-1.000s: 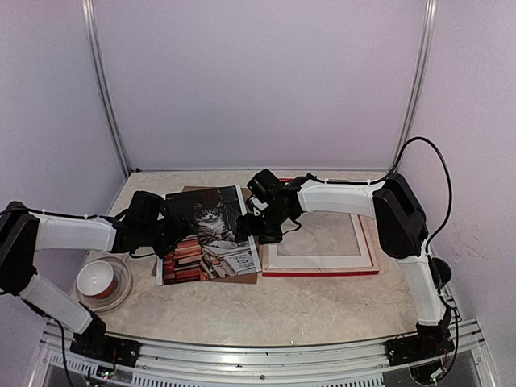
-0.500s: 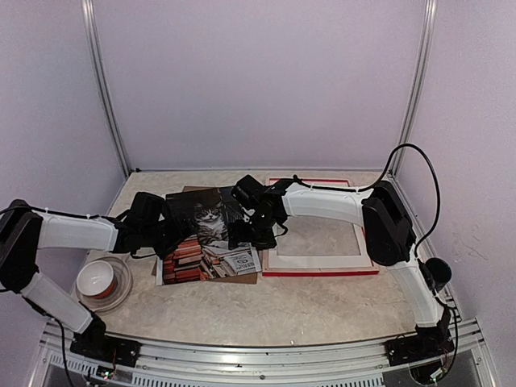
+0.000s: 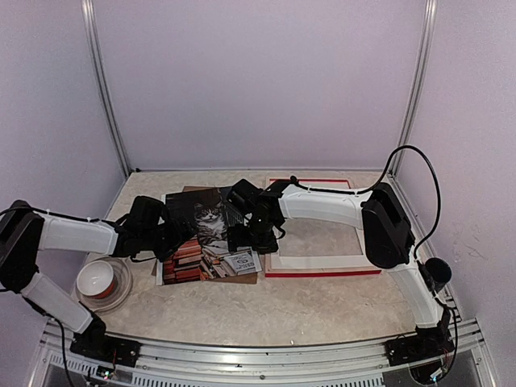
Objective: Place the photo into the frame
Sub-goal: Pick up the photo from the backboard.
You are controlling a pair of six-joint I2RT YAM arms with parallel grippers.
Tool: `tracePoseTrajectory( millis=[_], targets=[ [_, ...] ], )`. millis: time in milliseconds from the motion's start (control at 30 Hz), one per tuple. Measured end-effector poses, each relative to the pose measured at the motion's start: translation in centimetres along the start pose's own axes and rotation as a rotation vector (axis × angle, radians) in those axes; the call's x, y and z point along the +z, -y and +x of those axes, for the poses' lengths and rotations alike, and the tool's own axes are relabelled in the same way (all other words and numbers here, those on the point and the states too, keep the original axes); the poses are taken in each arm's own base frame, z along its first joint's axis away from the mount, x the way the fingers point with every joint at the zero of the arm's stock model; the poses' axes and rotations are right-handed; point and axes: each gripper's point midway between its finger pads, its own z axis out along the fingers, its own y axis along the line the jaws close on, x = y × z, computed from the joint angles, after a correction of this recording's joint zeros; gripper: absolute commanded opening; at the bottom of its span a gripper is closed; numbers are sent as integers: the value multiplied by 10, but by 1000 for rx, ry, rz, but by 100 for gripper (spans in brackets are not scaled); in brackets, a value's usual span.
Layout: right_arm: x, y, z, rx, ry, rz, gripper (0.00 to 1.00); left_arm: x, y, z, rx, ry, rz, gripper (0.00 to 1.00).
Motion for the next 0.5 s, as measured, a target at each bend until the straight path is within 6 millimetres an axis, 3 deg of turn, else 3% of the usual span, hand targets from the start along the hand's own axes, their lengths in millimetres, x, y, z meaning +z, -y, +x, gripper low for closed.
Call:
tracePoseTrajectory(
  millis=[300, 500],
  targets=[
    [-3, -9, 10, 0, -17, -6, 91, 0, 5, -1, 1, 3, 29, 99],
    [-3, 0, 10, 14, -8, 43, 92, 0, 9, 0, 3, 1, 44, 99]
  ],
)
